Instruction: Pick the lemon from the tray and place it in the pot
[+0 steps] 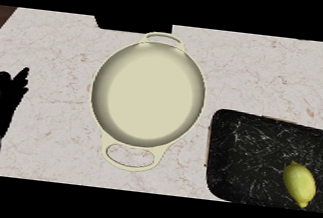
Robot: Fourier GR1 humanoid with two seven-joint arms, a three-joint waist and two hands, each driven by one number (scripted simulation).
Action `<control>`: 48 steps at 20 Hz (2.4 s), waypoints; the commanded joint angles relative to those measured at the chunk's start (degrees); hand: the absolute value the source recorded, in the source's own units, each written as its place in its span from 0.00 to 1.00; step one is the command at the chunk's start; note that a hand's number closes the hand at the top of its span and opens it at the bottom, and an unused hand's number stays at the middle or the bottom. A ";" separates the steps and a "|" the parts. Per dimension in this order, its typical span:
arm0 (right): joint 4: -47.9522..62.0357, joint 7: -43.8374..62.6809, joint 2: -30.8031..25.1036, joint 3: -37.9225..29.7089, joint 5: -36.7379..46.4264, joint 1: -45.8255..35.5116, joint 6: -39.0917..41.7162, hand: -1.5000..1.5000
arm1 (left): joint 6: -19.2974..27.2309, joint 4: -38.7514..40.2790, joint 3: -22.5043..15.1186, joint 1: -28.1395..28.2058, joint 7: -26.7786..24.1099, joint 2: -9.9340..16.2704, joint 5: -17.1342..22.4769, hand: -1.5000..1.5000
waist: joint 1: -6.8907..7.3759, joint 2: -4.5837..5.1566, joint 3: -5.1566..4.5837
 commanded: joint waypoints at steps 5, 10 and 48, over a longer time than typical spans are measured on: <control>5.67 4.21 -0.88 -3.15 -0.01 -7.32 4.62 0.00 | -0.07 -2.22 0.72 1.98 -0.21 -3.76 -3.52 0.50 | 0.03 0.00 -0.01; 1.22 4.38 1.33 -0.01 1.56 -2.65 4.77 0.00 | -2.29 -4.38 2.11 4.62 0.34 -3.90 -4.01 0.50 | -0.01 -0.07 -0.02; 23.59 -14.54 -22.69 -1.54 -0.51 -26.89 30.81 1.00 | -5.79 -0.18 5.07 -2.34 0.65 -7.94 -9.04 0.50 | 1.93 0.47 -0.06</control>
